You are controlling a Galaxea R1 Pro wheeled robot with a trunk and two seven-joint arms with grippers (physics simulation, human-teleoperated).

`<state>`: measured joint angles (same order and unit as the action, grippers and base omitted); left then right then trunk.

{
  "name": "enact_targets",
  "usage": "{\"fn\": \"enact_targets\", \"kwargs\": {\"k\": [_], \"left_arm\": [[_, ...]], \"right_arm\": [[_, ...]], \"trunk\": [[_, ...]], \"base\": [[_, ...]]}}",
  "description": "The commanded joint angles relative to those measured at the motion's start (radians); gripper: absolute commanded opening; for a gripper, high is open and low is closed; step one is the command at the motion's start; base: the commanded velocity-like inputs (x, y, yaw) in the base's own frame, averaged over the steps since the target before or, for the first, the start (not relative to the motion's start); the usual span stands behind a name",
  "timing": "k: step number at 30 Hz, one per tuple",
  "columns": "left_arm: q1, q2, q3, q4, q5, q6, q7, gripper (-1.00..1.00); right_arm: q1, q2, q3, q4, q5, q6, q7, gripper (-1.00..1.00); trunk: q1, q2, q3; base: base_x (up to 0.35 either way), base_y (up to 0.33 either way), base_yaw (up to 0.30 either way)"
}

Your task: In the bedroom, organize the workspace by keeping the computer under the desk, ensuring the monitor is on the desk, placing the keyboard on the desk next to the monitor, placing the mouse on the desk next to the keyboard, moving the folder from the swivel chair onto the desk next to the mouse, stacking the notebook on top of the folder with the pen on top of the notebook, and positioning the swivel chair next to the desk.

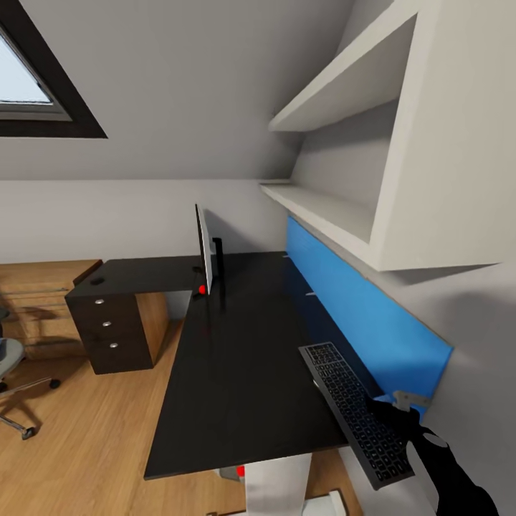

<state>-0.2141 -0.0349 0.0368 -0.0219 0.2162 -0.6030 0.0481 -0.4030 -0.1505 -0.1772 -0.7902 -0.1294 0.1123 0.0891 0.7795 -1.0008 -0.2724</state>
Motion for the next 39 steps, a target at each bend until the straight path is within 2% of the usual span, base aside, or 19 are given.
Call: {"fn": "enact_targets", "kwargs": {"k": [1,16,24,29,39], "left_arm": [[-0.001,0.0,0.003,0.0,-0.005,-0.003,0.004,1.0],[-0.001,0.0,0.002,0.0,-0.005,-0.003,0.004,1.0],[-0.001,0.0,0.002,0.0,-0.005,-0.003,0.004,1.0],[-0.001,0.0,0.002,0.0,-0.005,-0.003,0.004,1.0],[-0.001,0.0,0.002,0.0,-0.005,-0.003,0.004,1.0]], "right_arm": [[0.0,0.0,-0.002,-0.001,-0.01,0.006,0.006,1.0],[0.0,0.0,-0.002,-0.002,-0.01,0.01,0.008,1.0],[0.0,0.0,-0.002,-0.003,-0.01,0.053,0.009,1.0],[0.0,0.0,-0.002,-0.007,-0.01,0.088,0.009,1.0],[0.0,-0.001,-0.002,-0.009,-0.011,0.101,0.009,1.0]], "trunk": [[0.004,-0.008,-0.005],[0.062,-0.113,-0.052],[0.092,-0.169,-0.077],[0.092,-0.169,-0.077],[0.092,-0.169,-0.077]], "base": [[0.0,0.0,0.0],[0.0,0.0,0.0],[0.0,0.0,0.0],[0.0,0.0,0.0],[0.0,0.0,0.0]]}}
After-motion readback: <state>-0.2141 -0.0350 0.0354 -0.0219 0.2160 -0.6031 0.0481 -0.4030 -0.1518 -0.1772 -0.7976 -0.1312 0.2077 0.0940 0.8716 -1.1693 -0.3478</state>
